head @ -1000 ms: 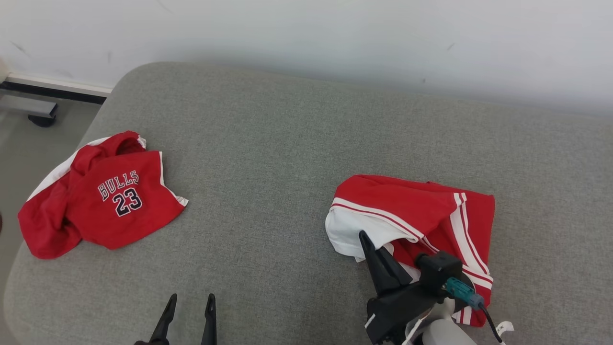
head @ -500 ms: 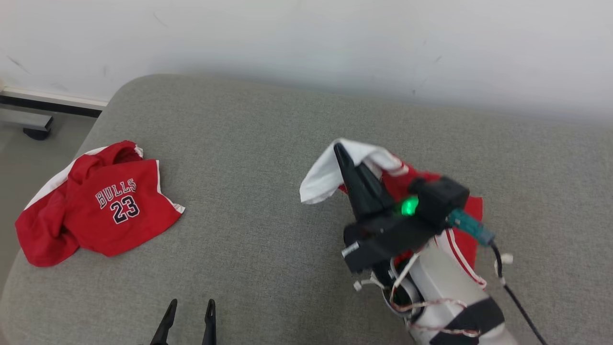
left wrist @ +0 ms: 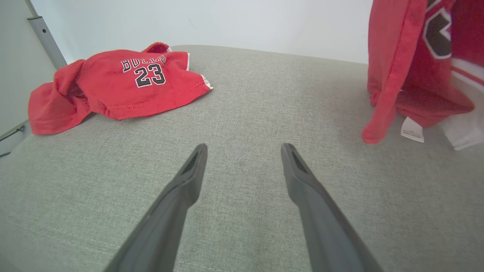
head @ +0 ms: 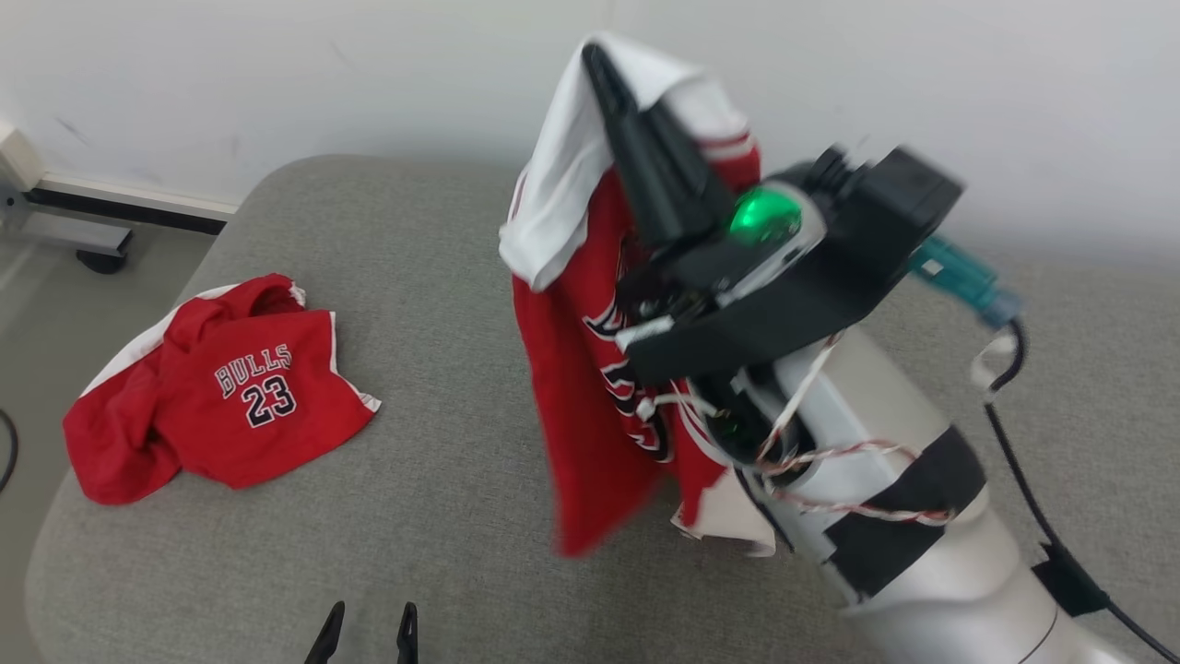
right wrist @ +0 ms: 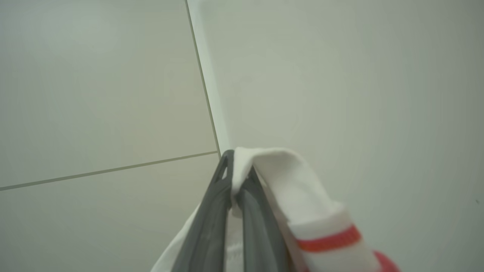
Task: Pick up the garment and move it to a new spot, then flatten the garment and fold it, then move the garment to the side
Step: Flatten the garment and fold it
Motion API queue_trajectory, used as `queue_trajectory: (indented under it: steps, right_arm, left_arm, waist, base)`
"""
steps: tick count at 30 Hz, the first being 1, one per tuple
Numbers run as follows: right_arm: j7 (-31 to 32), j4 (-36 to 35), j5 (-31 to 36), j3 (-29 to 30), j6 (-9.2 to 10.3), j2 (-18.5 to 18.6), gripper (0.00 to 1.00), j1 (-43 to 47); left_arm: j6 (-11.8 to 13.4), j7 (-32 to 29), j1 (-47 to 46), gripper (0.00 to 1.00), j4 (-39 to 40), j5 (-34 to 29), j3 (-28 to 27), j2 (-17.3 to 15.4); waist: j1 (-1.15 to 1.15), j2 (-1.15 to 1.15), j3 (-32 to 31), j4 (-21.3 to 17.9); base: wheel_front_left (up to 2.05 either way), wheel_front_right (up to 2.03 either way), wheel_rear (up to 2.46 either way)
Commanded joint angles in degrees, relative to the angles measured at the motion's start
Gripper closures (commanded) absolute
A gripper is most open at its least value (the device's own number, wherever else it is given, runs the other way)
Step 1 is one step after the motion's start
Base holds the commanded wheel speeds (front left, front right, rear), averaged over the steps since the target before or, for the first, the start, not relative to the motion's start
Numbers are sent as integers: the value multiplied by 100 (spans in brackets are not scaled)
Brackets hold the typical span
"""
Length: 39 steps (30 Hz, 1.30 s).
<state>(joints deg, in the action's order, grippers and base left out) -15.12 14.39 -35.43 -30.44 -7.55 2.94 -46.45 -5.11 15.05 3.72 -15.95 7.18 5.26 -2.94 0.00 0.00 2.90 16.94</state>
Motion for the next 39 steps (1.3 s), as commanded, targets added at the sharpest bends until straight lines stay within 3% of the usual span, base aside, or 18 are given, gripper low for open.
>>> queue_trajectory:
  steps: [1,6,10,16,28,34,35,36,39]
  right_arm:
    - [-4,-96,-158,73,12,-5,100,-126]
    - [-3,-222,-428,777,12,-4,100,-264]
    - [-3,29,-150,1309,12,-3,100,-115]
    - [-3,1106,795,2331,12,1,100,166]
    - [-5,3247,2498,4103,12,786,100,-143]
    - [212,4124,3180,4525,12,1265,98,-685]
    - [333,4407,3455,4771,12,1477,11,-942]
    - [320,4511,3551,4883,12,1527,0,-1033]
    - [208,4728,3829,5097,12,1529,0,-1105]
  left_arm:
    - [-16,20,87,0,-26,8,-10,7]
    - [3,20,123,0,-92,36,6,8]
    - [27,20,182,0,-79,68,-16,7]
    - [47,20,148,0,-45,140,-45,8]
    - [67,20,-288,0,-15,222,329,8]
    - [49,20,-372,0,-59,252,505,6]
    - [58,20,-402,0,-50,274,573,8]
    - [70,20,-417,0,-47,284,603,9]
    - [110,20,-410,0,-40,345,648,6]
  waist:
    - [0,0,-28,52]
    - [0,0,-63,136]
    - [0,0,-40,131]
    - [0,0,124,54]
    - [0,0,632,307]
    - [0,0,870,474]
    - [0,0,929,491]
    - [0,0,946,494]
    - [0,0,950,432]
  base:
    - [0,0,0]
    - [0,0,0]
    - [0,0,0]
    - [0,0,0]
    - [0,0,0]
    - [0,0,0]
    - [0,0,0]
    - [0,0,0]
    - [0,0,0]
